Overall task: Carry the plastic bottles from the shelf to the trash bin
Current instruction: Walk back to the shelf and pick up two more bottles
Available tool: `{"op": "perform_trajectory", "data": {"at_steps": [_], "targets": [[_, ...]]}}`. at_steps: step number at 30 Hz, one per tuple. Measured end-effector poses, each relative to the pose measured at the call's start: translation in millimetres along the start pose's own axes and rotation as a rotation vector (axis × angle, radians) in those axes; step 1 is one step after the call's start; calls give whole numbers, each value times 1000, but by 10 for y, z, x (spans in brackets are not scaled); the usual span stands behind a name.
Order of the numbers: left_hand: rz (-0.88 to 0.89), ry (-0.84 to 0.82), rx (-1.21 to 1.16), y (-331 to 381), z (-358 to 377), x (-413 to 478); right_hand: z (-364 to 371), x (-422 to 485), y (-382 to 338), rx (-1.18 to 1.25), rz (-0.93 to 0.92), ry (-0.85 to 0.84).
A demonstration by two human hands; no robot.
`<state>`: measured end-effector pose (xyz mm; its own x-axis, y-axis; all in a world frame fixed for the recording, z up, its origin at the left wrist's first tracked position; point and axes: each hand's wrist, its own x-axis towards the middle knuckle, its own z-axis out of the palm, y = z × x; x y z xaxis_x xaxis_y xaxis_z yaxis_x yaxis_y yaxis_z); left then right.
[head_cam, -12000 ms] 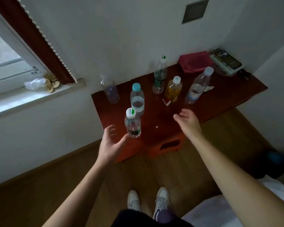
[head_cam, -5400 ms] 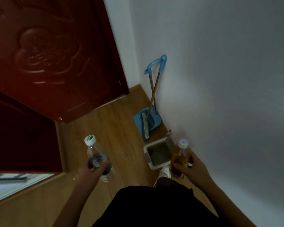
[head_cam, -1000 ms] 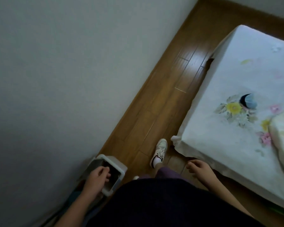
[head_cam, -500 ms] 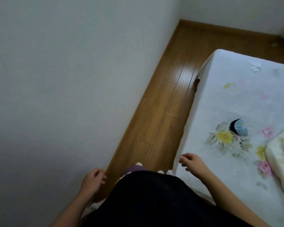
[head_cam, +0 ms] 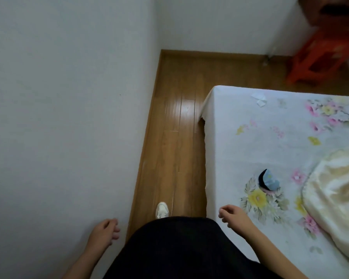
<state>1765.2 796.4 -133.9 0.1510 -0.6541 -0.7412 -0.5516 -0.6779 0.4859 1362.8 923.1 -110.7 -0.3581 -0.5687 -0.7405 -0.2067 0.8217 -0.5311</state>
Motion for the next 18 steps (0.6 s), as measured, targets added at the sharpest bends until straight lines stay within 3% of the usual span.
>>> {"op": "perform_trajectory", "data": {"at_steps": [11,18], "targets": [[294,-233,282,2656,348,1176,-555,800,-341,263,279,162],[217,-159,302,3729,504,1936,-1341,2035,-1349,269,263,109]]}}
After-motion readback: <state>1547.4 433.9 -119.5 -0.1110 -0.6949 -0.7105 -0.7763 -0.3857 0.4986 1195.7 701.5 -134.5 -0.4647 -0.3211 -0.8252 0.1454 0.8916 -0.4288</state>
